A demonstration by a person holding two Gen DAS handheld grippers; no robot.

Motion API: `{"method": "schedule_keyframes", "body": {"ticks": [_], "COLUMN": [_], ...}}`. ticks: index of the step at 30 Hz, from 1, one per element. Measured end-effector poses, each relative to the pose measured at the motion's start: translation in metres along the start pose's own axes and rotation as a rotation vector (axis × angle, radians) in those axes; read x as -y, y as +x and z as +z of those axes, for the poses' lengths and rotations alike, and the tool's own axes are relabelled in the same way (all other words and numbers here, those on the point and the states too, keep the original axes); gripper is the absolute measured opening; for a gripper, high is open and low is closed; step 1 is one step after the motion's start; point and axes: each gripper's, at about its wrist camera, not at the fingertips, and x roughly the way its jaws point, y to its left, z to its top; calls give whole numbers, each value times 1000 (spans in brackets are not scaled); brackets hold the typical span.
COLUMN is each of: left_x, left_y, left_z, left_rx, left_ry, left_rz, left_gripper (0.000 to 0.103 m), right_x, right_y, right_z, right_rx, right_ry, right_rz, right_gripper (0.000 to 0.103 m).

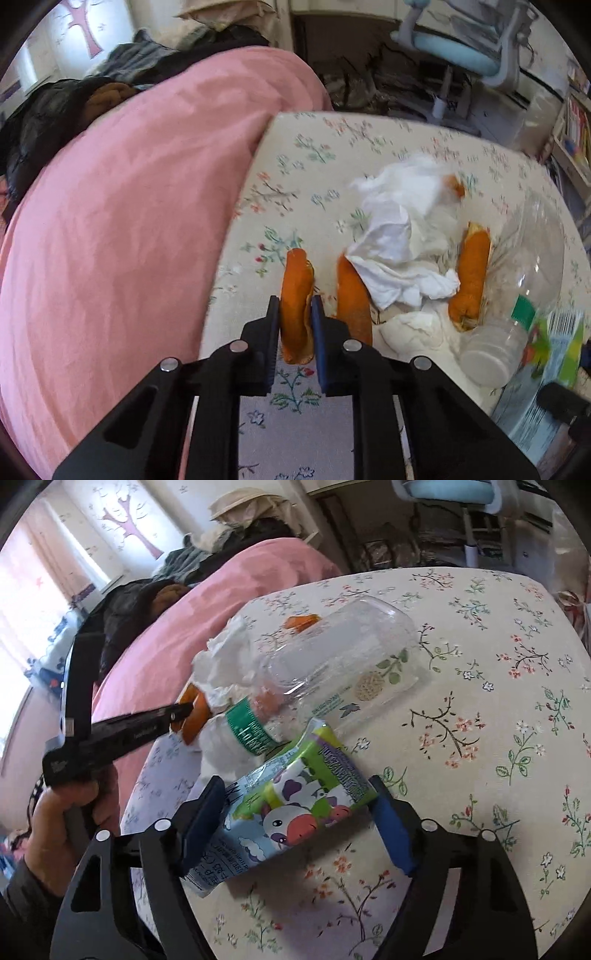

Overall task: Collect trash
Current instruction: 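Grasp an orange snack stick with the left gripper while the right gripper grasps the blue juice carton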

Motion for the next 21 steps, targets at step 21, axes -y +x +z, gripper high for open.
{"method": "schedule_keyframes", "body": {"ticks": [21], "left_x": [-25], "left_y": [-71], "left_z": [-34], "left_rx": [98], "left_ry": [-243], "left_rz": [-242], "left_gripper": [18], "right_x": [12], "right_y": [-63], "right_z": [-8], "right_rx": [54], "right_ry": [-29], "right_rz": [-105], "right_gripper": [54]}}
